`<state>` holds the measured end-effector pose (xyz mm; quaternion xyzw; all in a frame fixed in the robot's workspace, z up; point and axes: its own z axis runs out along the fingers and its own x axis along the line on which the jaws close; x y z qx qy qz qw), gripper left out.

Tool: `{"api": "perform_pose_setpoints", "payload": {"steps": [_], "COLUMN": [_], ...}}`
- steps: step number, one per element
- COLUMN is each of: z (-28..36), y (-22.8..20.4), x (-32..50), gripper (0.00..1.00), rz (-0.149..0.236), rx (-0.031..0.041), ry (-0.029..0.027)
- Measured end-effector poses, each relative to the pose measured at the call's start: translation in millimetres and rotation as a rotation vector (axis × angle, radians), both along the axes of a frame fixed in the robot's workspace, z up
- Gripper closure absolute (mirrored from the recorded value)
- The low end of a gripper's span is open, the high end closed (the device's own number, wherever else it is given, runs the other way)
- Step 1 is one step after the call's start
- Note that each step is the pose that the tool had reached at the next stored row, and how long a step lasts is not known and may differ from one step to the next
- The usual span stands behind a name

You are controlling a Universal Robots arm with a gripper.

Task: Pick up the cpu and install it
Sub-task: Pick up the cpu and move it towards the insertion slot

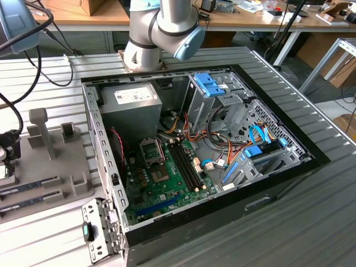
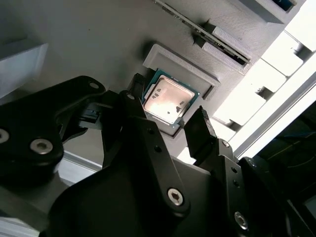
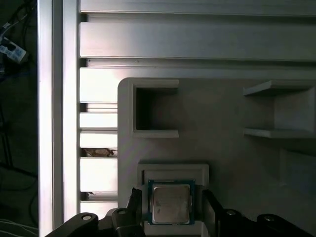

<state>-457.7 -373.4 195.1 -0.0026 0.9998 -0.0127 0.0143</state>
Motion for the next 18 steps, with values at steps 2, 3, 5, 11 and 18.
{"api": "perform_pose_setpoints", "payload": {"steps": [2, 3, 5, 11, 18], "z": [-0.3, -0.5, -1.4, -4.0, -4.1], "y": [0.0, 0.0, 0.0, 0.0, 0.0], "x": [0.0, 0.0, 0.0, 0.0, 0.0], "gripper": [0.4, 0.4, 0.4, 0.4, 0.48], "rz": [0.002, 0.003, 0.004, 0.006, 0.006], "rx": [-0.0042, -0.0055, -0.0083, -0.0096, -0.0096], "ry": [0.0, 0.0, -0.0001, 0.0, 0.0001]}}
